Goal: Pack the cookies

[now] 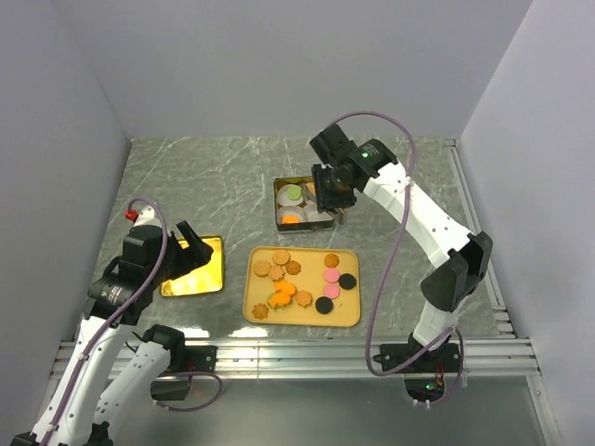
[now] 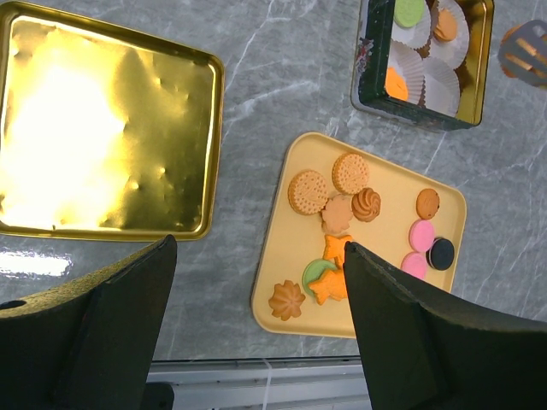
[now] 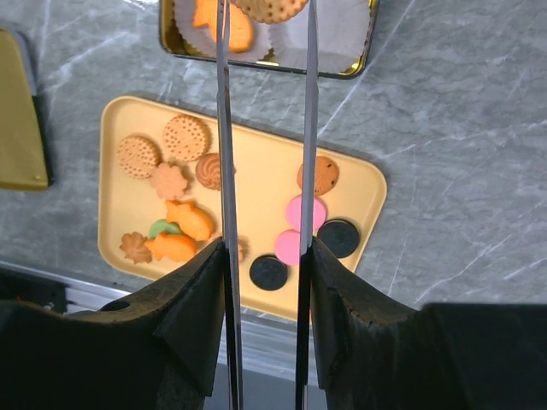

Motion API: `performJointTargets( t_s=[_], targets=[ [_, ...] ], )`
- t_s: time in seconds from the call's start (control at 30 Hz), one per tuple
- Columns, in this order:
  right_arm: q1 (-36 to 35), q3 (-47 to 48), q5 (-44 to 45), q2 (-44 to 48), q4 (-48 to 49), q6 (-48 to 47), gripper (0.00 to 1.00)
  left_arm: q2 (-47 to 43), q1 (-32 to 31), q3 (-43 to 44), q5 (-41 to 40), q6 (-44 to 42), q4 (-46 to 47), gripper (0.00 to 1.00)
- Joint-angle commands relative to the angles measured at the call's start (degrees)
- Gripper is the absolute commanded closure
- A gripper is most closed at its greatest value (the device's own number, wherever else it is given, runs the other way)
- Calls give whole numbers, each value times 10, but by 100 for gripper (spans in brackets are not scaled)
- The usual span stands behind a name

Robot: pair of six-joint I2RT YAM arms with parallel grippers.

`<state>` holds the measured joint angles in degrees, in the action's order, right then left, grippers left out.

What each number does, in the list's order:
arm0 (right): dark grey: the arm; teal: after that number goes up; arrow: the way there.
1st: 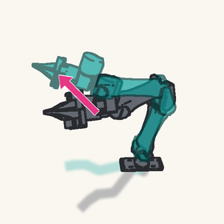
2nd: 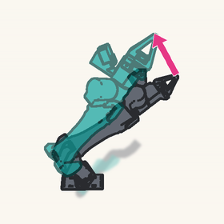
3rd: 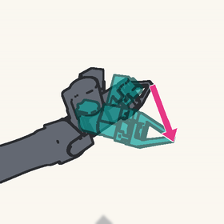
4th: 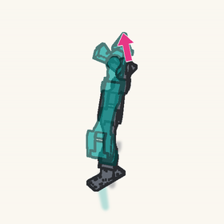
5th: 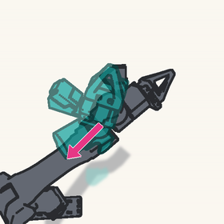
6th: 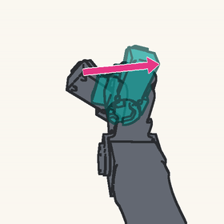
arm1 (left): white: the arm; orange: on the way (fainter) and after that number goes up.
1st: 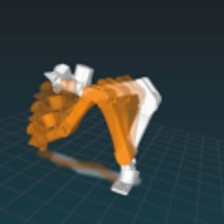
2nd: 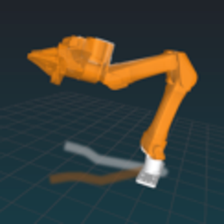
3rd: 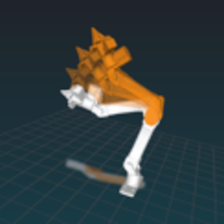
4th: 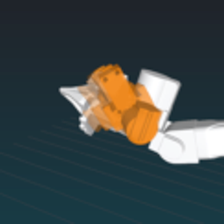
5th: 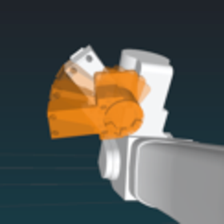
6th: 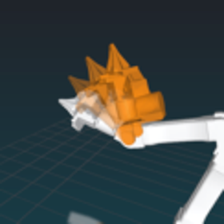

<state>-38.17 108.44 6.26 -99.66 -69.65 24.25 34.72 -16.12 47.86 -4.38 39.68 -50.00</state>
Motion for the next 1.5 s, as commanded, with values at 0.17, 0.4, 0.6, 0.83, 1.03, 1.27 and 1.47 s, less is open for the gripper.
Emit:
performJointTargets(
  t_s=[0.17,0.4,0.6,0.83,1.03,1.27,1.47],
  targets=[
    [18,-48,-15,-19,45,-12,55,10,-1,0,2,-7,20,15],
    [24,-101,-22,-26,76,-7,55,14,-1,1,-1,-7,18,15],
    [27,-111,-17,-40,89,-13,54,15,-1,1,-4,-6,17,15],
    [37,-108,-10,-56,92,-15,51,17,-1,2,-7,-3,15,15],
    [41,-107,-12,-61,94,-17,45,18,-1,2,-11,-1,14,15],
    [43,-99,-8,-55,90,-22,41,20,-1,2,-13,0,13,15],
    [49,-67,-1,-39,75,-25,41,21,-1,3,-18,4,11,15]
  ],
)
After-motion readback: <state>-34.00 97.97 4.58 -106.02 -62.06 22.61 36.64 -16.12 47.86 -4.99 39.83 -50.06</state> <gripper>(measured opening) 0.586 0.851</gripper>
